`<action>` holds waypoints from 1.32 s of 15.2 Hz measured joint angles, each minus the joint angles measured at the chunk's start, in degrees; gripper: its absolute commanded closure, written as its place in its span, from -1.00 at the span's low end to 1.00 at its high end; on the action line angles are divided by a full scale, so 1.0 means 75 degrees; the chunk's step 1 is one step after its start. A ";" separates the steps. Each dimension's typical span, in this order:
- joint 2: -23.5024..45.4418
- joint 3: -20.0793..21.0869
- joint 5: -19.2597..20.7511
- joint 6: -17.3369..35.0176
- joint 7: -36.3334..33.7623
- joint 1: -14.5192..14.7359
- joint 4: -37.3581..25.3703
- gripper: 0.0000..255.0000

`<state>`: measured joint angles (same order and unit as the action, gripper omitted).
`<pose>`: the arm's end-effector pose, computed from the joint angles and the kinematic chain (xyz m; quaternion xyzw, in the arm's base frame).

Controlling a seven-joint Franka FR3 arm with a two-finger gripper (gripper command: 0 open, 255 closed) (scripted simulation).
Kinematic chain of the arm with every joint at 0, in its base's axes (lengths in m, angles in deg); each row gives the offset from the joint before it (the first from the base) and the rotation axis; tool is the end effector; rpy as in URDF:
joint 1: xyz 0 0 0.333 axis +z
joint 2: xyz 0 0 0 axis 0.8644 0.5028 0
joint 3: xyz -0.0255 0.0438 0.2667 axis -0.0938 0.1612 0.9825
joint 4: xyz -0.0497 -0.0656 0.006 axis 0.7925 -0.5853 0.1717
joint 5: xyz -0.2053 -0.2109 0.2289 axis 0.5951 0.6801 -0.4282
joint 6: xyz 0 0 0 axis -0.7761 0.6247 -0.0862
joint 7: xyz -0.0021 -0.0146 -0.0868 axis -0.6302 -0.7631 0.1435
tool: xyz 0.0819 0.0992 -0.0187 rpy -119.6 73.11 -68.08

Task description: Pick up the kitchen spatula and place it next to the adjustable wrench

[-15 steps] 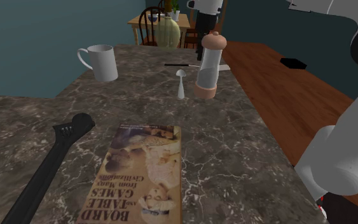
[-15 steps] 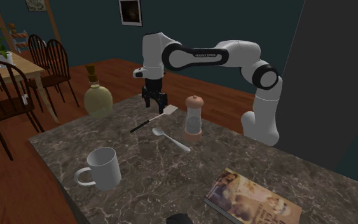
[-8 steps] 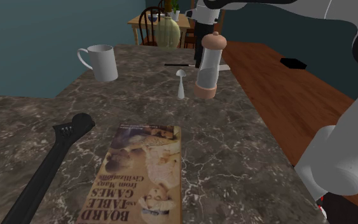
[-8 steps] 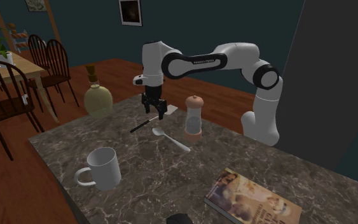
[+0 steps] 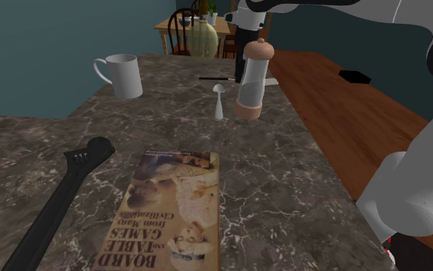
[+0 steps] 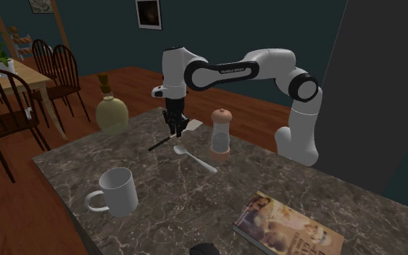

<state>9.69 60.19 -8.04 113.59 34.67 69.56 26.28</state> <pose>0.5388 0.0326 0.5392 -0.9160 -0.3999 -0.0304 0.0135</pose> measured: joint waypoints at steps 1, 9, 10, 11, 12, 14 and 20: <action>0.0000 0.0000 0.0000 0.0000 0.0000 0.0000 0.0000 1.00; 0.0013 -0.0002 -0.0002 -0.0043 0.0002 -0.0002 -0.0057 1.00; 0.0030 -0.0008 -0.0004 -0.0124 0.0010 -0.0007 -0.0155 1.00; 0.0051 -0.0014 -0.0006 -0.0218 0.0018 -0.0013 -0.0269 1.00; 0.0060 -0.0011 -0.0006 -0.0324 0.0006 -0.0011 -0.0385 1.00; 0.0118 -0.0013 -0.0013 -0.0553 -0.0001 -0.0012 -0.0673 1.00; 0.0343 -0.0017 -0.0041 -0.1248 -0.0028 -0.0017 -0.1593 1.00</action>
<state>12.26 60.07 -8.35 104.23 34.46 69.43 14.33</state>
